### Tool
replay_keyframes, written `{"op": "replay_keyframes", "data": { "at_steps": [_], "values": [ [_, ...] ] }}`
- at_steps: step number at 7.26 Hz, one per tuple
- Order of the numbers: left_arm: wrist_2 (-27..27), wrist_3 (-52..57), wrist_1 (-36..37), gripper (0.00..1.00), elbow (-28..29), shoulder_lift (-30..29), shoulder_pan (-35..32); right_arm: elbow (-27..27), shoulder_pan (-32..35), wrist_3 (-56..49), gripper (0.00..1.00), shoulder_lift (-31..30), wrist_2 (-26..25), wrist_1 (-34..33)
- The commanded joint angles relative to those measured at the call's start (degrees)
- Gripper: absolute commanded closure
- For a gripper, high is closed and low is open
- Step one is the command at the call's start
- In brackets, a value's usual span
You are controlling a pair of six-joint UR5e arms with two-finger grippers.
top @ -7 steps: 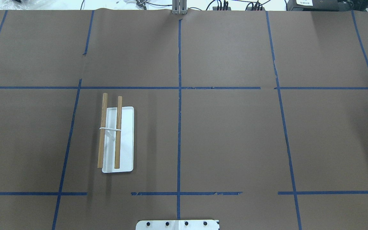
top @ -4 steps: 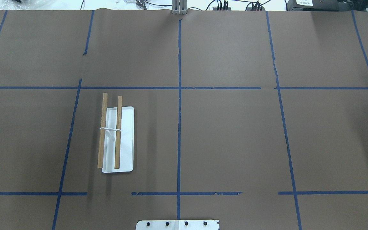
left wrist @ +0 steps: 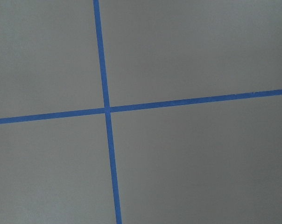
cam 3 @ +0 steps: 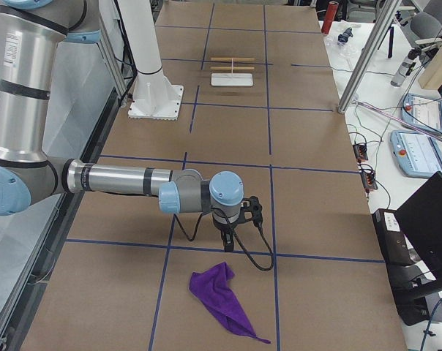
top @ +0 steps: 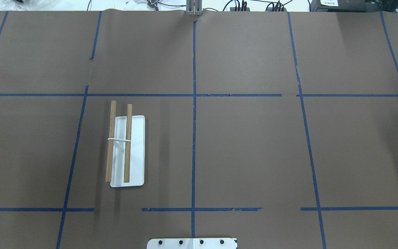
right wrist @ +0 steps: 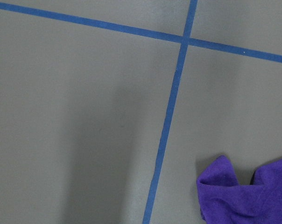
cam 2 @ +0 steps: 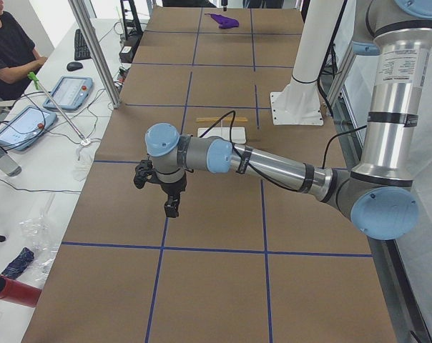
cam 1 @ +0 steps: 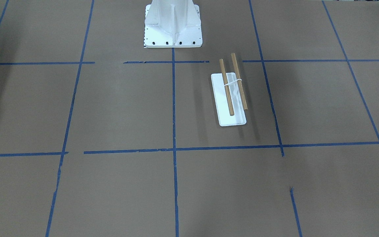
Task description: Hang towel on rack
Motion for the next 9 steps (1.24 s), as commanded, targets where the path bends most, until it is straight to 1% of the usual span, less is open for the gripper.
{"op": "replay_keyframes", "data": {
  "at_steps": [1,2,3,4,5,6,7,8,9],
  "values": [
    [0.14,0.15,-1.43,0.00,0.15,-0.23,0.00,-2.38,-0.06,-0.35,0.00,-0.45,-2.82,1.70],
    [0.14,0.15,-1.79,0.00,0.41,-0.23,0.00,-6.66,-0.67,-0.44,0.00,-0.01,-7.02,3.10],
    [0.14,0.07,-1.79,0.00,0.16,-0.23,0.00,-9.57,-1.98,0.08,0.01,0.34,-7.24,6.59],
    [0.05,-0.02,-1.79,0.00,-0.11,-0.23,0.00,-11.26,-3.12,0.18,0.01,0.52,-7.16,7.93],
    [0.05,-0.02,-1.79,0.00,-0.02,-0.14,0.00,-11.45,-3.83,0.09,0.01,0.61,-7.24,7.95],
    [0.05,-0.02,-1.79,0.00,-0.11,-0.23,0.00,-15.02,-3.75,0.09,0.04,3.39,-7.24,8.03],
    [0.05,0.15,-1.79,0.00,0.24,-0.14,0.00,-19.23,-3.75,0.09,0.05,6.64,-6.81,8.03],
    [0.05,-0.02,-1.79,0.00,-0.19,-0.06,0.00,-20.05,-3.75,0.18,0.04,6.93,-6.72,8.03],
    [0.05,-0.02,-1.79,0.00,-0.11,-0.06,0.00,-20.06,-3.75,0.18,0.03,6.85,-5.50,8.03]
  ]
}}
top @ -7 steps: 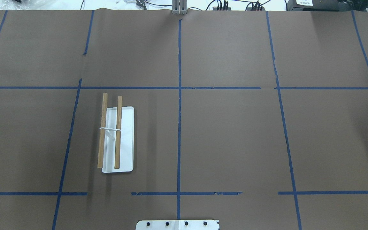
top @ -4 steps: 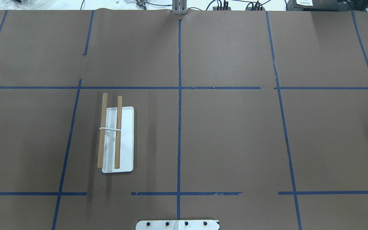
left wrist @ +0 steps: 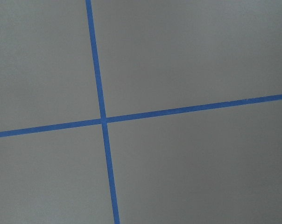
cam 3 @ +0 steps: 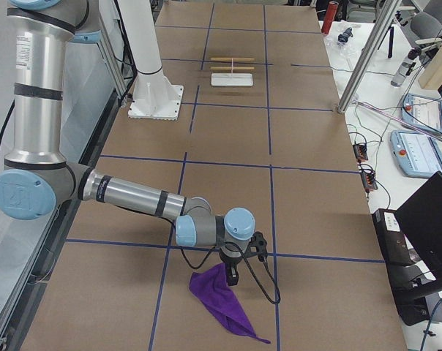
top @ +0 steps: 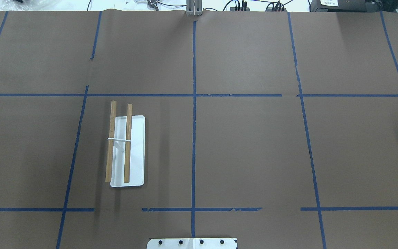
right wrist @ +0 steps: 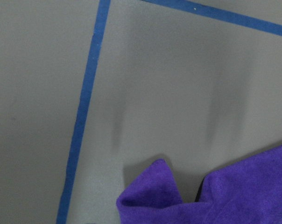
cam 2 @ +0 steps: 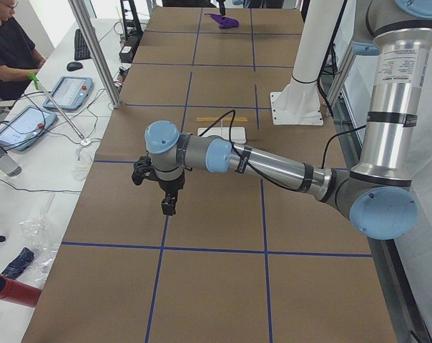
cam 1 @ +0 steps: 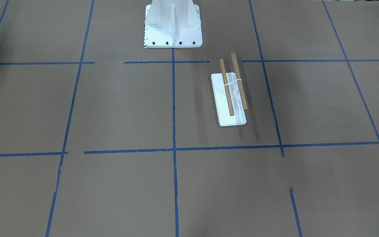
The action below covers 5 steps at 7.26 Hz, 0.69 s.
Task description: Hang towel on rack
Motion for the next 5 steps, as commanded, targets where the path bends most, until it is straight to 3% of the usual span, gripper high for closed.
{"op": "replay_keyframes", "data": {
  "at_steps": [1,4,5],
  "values": [
    [0.00,-0.04,0.00,0.00,-0.05,0.13,0.00,-1.04,-0.38,0.03,0.03,0.46,1.88,0.02],
    [-0.09,-0.04,0.00,0.00,-0.31,0.04,0.00,-2.79,-3.01,-0.06,0.04,0.28,2.24,-0.07],
    [-0.09,-0.04,0.00,0.00,-0.40,0.13,0.00,-2.80,-3.63,0.03,0.09,0.28,2.24,-0.07]
  ]
}}
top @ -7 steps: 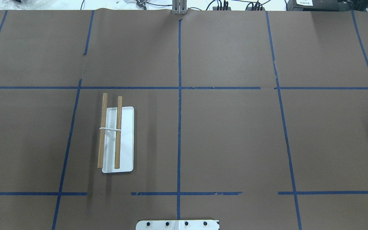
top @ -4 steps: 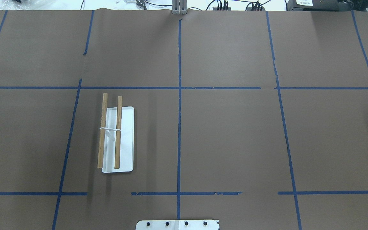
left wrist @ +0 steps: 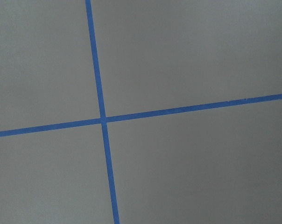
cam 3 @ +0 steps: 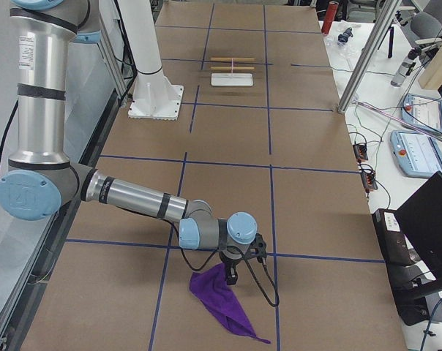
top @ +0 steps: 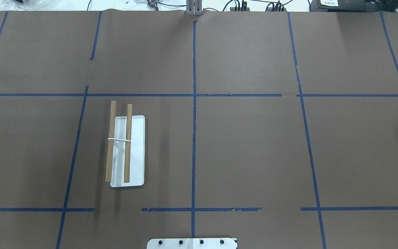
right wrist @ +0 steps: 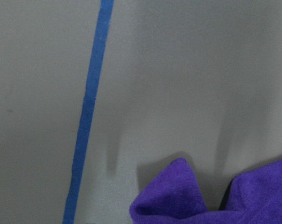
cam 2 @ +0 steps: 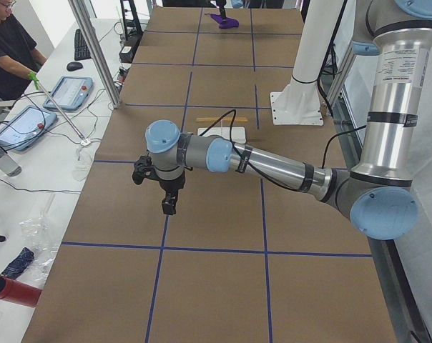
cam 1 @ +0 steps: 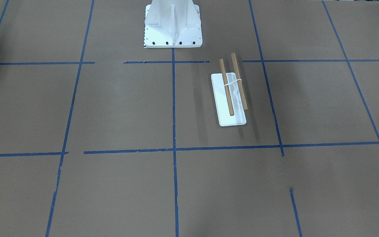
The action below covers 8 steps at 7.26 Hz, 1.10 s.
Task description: Hang towel on rack
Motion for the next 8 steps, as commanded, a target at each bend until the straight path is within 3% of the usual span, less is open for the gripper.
{"op": "replay_keyframes", "data": {
  "at_steps": [1,3,4,7,8],
  "values": [
    [-0.03,0.00,0.00,0.00,-0.10,0.03,-0.09,-0.45,-0.99,0.07,0.30,-0.36,0.03,0.00],
    [-0.03,0.00,0.00,0.00,-0.19,0.03,-0.09,-1.15,-0.99,-0.20,0.89,-0.89,0.03,0.00],
    [-0.03,0.00,0.00,0.00,-0.19,0.03,-0.09,-1.68,-0.99,-0.37,1.00,-0.89,0.03,0.08],
    [-0.03,0.09,0.00,0.00,-0.36,0.12,-0.18,-0.90,-0.90,-0.37,1.00,-0.89,0.30,0.08],
    [-0.03,0.09,0.00,0.00,-0.54,0.03,-0.18,1.54,-0.55,-0.63,1.00,-1.06,3.34,0.08]
  ]
}}
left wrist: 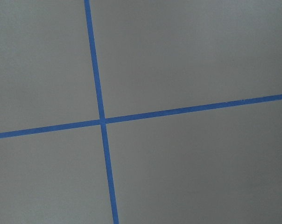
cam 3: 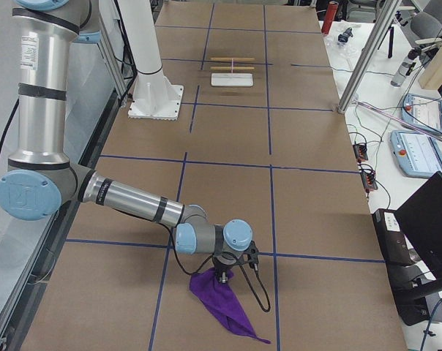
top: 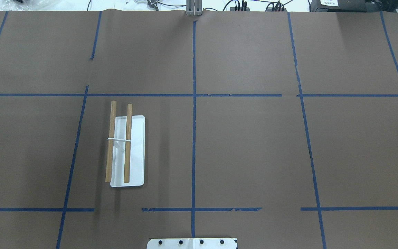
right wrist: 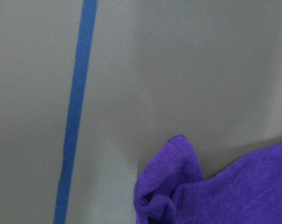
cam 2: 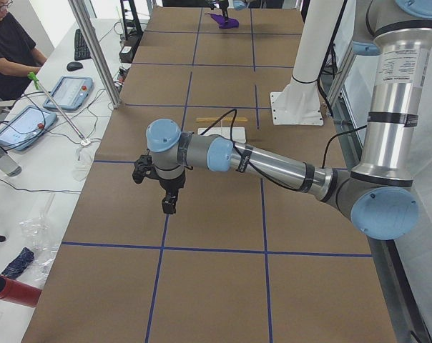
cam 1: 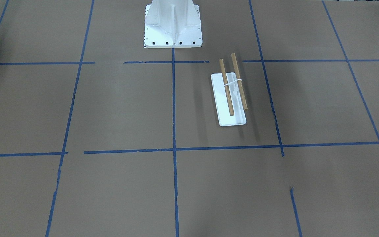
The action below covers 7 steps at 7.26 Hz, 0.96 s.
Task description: Hang towel on rack
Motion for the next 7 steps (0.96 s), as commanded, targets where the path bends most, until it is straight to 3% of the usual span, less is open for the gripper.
{"op": "replay_keyframes", "data": {
  "at_steps": [1,2,4,5,7],
  "values": [
    [-0.01,-0.08,0.00,0.00,-0.55,-0.24,0.00,5.71,5.48,-0.37,1.00,-0.90,7.74,0.00],
    [-0.01,-0.16,-0.17,0.00,-0.73,-0.59,0.08,12.27,8.05,-0.20,1.00,-4.48,10.84,0.00],
    [-0.88,-0.25,-3.33,0.00,-1.42,-1.12,0.08,25.73,9.05,0.77,1.00,-5.30,13.76,-3.84],
    [-5.67,-0.34,-4.12,0.00,-1.26,-1.38,0.17,31.62,8.96,3.99,1.00,-3.39,15.08,-7.96],
    [-11.05,-5.48,-7.46,0.00,-2.21,-2.35,0.26,38.68,3.64,17.49,1.00,3.27,17.28,-9.58]
  ]
}}
